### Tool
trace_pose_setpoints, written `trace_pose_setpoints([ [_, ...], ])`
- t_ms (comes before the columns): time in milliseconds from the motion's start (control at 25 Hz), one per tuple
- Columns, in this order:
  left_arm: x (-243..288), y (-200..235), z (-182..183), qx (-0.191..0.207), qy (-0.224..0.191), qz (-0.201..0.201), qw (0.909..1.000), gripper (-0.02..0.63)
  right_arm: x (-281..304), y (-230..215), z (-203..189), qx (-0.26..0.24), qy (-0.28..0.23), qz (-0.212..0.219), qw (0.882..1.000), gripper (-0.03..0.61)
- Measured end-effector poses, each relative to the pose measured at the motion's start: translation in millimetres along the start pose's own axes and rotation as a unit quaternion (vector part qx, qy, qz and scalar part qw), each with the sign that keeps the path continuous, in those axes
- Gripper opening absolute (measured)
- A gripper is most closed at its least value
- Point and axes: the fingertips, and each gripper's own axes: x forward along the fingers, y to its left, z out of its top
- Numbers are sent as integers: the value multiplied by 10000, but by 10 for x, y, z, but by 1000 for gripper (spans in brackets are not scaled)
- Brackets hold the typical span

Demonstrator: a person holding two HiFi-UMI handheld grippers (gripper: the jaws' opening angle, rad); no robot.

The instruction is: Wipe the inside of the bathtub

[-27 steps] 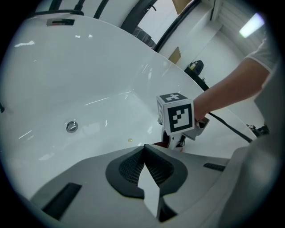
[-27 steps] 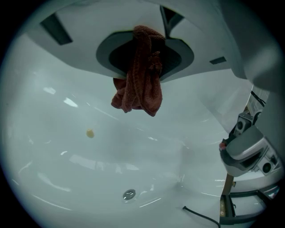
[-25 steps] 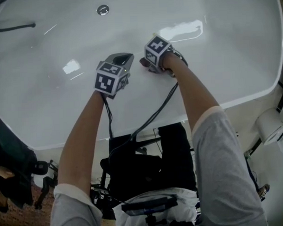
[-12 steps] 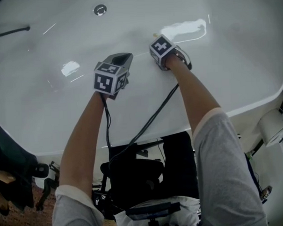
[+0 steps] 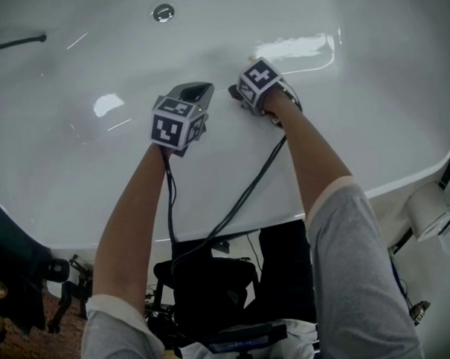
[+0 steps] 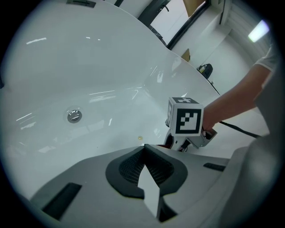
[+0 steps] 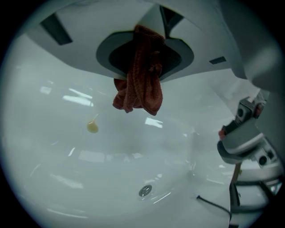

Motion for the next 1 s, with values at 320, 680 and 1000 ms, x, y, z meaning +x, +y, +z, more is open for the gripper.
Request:
trace_pose_setpoints([
  [320,69,165,-100,111,81,63,9999,8,180,248,173,-153,143,648,9977,130],
  [680,261,71,-21,254,-4,-48,9997,8,49,-677,-8,-229,386,-2014,9785,130],
  [1000,290,284,23,194,-104,20,9998,8,432,-170,296,-366,200,-455,9981,130],
])
